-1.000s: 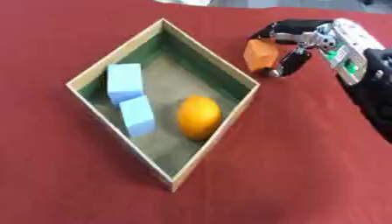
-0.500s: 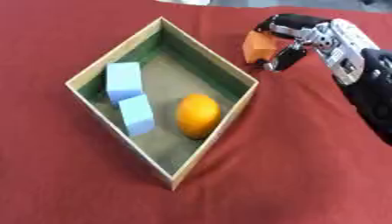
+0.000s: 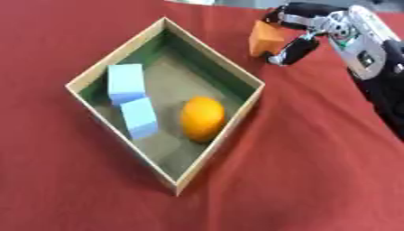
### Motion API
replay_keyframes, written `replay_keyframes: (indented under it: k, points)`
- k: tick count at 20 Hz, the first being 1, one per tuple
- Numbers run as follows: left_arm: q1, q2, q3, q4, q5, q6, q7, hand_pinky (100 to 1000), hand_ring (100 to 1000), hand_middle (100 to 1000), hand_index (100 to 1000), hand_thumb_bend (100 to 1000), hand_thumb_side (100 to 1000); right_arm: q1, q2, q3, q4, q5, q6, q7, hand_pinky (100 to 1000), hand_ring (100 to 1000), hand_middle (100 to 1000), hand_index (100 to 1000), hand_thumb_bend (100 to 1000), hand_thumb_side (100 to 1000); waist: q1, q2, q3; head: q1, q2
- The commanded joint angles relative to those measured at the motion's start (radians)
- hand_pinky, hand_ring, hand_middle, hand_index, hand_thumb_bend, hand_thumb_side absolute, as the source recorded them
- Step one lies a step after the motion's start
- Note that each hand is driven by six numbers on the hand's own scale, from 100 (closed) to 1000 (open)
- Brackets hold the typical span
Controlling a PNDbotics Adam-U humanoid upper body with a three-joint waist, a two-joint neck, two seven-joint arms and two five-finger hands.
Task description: Pick up objects on the table and place them in the box.
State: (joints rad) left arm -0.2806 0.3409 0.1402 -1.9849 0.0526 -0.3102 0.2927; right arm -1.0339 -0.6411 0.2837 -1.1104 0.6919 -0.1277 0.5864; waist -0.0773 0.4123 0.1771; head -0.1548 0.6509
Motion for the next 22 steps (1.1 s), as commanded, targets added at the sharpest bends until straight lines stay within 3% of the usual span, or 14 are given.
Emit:
replay_keyframes:
  k: [1, 3, 5, 9, 15, 16, 17, 22]
  points:
    - [-0.002, 0.017, 0.002, -0.015, 0.001, 0.001, -0.004, 935, 796, 711, 850, 160, 783, -0.019, -0.036, -0.015, -0.018, -0.011, 0.007, 0.038, 864, 896, 689, 893, 100, 311, -0.008, -0.044, 0.001, 0.001, 0.001]
    - [-0.002, 0.017, 0.002, -0.015, 0.002, 0.002, -0.004, 935, 794, 708, 850, 160, 783, -0.019, -0.034, -0.017, -0.016, -0.019, 0.009, 0.047, 867, 900, 696, 893, 100, 305, -0.008, -0.045, 0.001, 0.001, 0.001]
    - [-0.003, 0.018, 0.002, -0.015, 0.003, 0.002, -0.004, 935, 794, 706, 851, 160, 783, -0.019, -0.035, -0.015, -0.018, -0.03, 0.009, 0.058, 877, 917, 770, 935, 100, 321, -0.008, -0.046, 0.001, 0.002, 0.003]
    - [-0.004, 0.017, 0.001, -0.015, 0.004, 0.004, -0.006, 936, 793, 705, 851, 160, 783, -0.02, -0.033, -0.014, -0.013, -0.044, 0.013, 0.085, 887, 934, 830, 965, 100, 322, -0.009, -0.047, 0.001, -0.001, 0.004]
    - [-0.005, 0.018, 0.001, -0.015, 0.003, 0.008, -0.005, 935, 792, 703, 852, 159, 782, -0.019, -0.032, -0.012, -0.012, -0.059, 0.021, 0.1, 880, 917, 717, 886, 100, 303, -0.008, -0.048, 0.002, -0.003, 0.003]
    - [-0.005, 0.017, 0.001, -0.015, 0.003, 0.009, -0.005, 936, 792, 702, 852, 160, 782, -0.02, -0.033, -0.013, -0.016, -0.057, 0.024, 0.089, 864, 887, 601, 810, 100, 289, -0.009, -0.048, 0.002, -0.003, 0.003]
    - [-0.005, 0.017, 0.001, -0.015, 0.003, 0.009, -0.005, 935, 791, 702, 852, 159, 782, -0.02, -0.033, -0.013, -0.019, -0.054, 0.027, 0.076, 858, 874, 559, 773, 100, 268, -0.009, -0.048, 0.002, -0.003, 0.003]
    - [-0.005, 0.017, 0.001, -0.015, 0.003, 0.01, -0.003, 935, 791, 700, 851, 159, 781, -0.023, -0.036, -0.025, -0.09, -0.074, 0.045, 0.0, 850, 858, 535, 756, 100, 227, -0.008, -0.048, 0.003, -0.003, 0.005]
